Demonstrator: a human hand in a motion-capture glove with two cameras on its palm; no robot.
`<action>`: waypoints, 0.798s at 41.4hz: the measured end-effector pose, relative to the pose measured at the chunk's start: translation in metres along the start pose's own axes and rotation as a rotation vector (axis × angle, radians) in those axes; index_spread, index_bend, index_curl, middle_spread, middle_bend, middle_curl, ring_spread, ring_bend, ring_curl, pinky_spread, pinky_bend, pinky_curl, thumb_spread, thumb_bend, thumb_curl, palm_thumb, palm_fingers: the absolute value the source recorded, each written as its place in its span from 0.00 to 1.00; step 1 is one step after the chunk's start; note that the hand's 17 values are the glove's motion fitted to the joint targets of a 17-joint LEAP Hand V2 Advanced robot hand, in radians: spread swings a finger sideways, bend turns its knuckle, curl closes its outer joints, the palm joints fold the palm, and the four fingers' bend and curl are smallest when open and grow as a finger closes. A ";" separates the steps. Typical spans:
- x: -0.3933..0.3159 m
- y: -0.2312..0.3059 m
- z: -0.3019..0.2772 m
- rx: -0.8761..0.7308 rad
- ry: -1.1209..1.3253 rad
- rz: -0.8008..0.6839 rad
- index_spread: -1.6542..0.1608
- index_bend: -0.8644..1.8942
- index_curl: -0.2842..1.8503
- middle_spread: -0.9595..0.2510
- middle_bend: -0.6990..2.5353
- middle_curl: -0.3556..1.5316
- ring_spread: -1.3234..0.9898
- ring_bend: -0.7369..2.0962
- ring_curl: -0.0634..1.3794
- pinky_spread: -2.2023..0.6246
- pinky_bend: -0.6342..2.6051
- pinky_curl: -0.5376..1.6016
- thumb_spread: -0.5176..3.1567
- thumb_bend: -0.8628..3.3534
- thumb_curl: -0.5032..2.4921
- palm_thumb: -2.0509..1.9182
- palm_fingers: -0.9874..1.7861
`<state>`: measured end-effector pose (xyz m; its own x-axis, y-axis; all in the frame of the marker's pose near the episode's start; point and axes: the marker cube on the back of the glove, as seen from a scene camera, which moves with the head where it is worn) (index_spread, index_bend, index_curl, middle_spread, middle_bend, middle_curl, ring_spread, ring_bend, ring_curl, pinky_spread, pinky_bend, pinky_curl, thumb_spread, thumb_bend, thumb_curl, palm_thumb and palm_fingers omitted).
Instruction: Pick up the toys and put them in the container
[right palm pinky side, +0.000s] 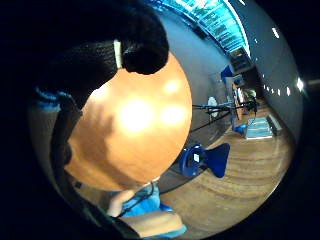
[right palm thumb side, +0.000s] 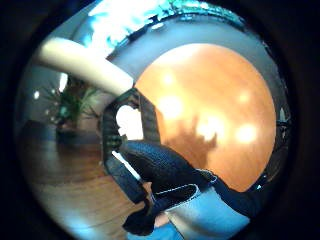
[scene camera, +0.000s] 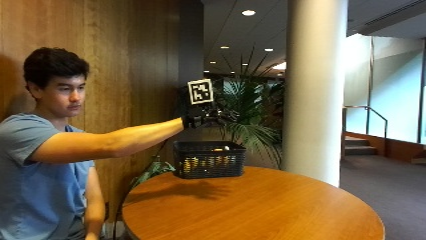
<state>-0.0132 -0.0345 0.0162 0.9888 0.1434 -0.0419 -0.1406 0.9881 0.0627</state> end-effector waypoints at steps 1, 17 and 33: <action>0.006 0.001 0.001 0.011 0.041 0.011 0.76 0.34 0.19 0.82 0.29 0.44 0.57 0.55 0.27 0.77 0.61 0.42 0.39 0.18 0.23 0.47 0.29; 0.045 0.021 0.030 -0.005 -0.008 -0.055 0.75 0.36 0.21 0.80 0.27 0.42 0.57 0.49 0.23 0.78 0.57 0.40 0.39 0.18 0.22 0.48 0.31; 0.074 0.027 0.046 -0.029 0.033 -0.065 0.75 0.35 0.22 0.79 0.27 0.40 0.57 0.47 0.22 0.78 0.57 0.40 0.40 0.18 0.21 0.48 0.31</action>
<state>0.0582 0.0000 0.0605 0.9937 0.0798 -0.0784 -0.0777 0.9965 0.0297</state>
